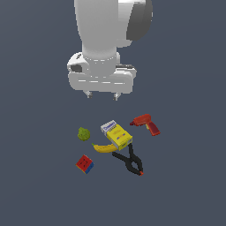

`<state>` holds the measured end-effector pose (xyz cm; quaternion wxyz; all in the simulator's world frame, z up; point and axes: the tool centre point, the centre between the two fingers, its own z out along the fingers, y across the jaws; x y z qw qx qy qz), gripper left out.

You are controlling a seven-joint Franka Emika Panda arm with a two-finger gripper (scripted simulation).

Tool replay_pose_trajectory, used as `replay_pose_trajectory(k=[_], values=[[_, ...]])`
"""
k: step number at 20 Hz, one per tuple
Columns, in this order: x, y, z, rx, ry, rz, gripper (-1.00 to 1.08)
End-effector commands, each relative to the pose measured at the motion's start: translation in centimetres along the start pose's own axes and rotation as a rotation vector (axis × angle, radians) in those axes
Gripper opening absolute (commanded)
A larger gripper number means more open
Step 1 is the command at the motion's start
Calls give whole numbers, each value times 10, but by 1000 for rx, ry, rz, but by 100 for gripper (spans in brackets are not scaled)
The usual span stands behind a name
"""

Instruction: Pick up a designated object from a clutter of objects.

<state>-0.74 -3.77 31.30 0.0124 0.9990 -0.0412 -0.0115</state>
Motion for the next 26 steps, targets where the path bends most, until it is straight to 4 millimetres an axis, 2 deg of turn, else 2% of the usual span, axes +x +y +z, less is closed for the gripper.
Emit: replay_pose_trajectory(k=[1,9,26], values=[[3,-1,5,3,0,32,100],[17,-7,32,15,0,191,100],[49,-22,111,37,-4,642,100]])
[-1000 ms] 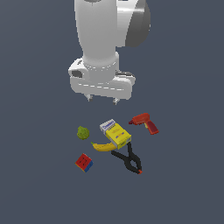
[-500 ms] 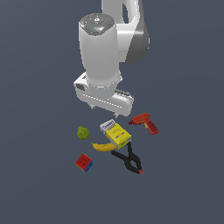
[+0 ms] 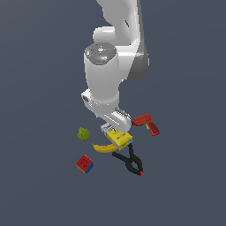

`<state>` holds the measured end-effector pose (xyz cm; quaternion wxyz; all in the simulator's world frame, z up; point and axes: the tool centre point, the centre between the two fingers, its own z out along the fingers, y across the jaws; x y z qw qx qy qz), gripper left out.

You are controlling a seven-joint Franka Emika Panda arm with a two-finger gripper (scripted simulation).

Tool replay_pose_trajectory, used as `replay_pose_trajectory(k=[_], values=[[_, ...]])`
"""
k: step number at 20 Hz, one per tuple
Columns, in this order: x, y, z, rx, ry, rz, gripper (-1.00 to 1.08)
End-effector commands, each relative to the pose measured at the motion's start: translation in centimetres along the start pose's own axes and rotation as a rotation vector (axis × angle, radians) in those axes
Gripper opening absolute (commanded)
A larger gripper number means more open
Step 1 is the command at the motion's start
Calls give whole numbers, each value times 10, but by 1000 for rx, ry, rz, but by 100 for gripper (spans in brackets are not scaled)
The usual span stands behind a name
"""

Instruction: Pick up a designated object from a clutter of objects.

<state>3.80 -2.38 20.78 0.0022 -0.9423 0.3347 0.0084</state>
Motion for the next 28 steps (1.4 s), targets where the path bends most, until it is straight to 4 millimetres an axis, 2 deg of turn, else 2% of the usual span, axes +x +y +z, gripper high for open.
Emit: replay_pose_trajectory(k=[1,19,28], values=[[2,-3,12,2,0,69,100],[12,-18,101,8,7,548,100],[14,-20,130,8,14,702,100]])
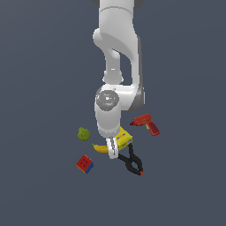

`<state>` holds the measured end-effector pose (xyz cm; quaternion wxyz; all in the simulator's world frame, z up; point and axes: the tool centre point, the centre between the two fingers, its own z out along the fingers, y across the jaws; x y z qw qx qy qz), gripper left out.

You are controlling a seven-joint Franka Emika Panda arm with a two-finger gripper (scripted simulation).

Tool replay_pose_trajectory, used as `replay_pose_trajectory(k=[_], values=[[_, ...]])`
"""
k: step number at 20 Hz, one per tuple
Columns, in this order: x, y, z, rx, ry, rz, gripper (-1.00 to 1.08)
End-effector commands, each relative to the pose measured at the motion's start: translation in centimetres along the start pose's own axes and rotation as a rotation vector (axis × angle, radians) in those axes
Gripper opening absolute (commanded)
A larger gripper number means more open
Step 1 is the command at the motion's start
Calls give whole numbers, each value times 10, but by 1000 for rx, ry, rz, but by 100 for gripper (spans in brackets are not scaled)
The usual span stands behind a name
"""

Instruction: Pick up a designated object from a clutter of objects.

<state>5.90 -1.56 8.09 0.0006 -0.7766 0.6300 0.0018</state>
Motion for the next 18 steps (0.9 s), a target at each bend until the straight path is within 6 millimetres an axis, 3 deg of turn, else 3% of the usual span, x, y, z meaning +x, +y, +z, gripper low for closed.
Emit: replay_pose_trajectory(k=[1,8,11,18], values=[[0,0,6,1,2,32,100],[0,-1,12,2,4,66,100],[7,-2,5,11,8,70,100],[4,-1,31,7,5,69,100]])
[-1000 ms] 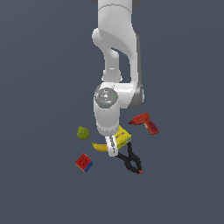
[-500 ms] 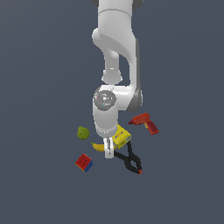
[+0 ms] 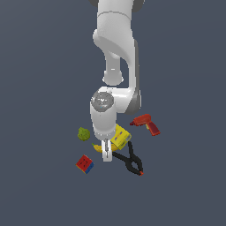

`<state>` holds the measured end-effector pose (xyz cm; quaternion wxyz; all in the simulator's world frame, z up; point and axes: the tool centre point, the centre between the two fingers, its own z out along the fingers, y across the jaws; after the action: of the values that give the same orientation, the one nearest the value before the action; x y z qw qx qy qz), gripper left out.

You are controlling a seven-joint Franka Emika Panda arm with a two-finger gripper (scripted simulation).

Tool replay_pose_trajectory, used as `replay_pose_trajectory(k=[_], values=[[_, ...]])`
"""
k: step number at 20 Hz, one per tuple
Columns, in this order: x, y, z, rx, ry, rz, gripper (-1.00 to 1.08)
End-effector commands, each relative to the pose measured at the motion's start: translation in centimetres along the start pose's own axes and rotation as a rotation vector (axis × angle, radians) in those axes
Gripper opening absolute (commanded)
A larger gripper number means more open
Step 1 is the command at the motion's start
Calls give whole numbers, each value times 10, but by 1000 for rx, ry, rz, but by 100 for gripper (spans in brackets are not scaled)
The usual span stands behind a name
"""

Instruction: Pick up a designated object from a clutter of objects.

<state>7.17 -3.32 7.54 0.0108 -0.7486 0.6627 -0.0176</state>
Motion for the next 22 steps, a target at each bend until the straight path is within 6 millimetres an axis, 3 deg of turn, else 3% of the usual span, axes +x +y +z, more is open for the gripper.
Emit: replay_pose_trajectory(k=[1,5,10,11,22], values=[[-16,11,31,-35,-11,-18,100],[-19,13,49,-38,-12,-19,100],[-20,13,56,-39,-13,-20,100],[-20,13,56,-39,-13,-20,-100],[-18,11,54,-35,-11,-18,-100]])
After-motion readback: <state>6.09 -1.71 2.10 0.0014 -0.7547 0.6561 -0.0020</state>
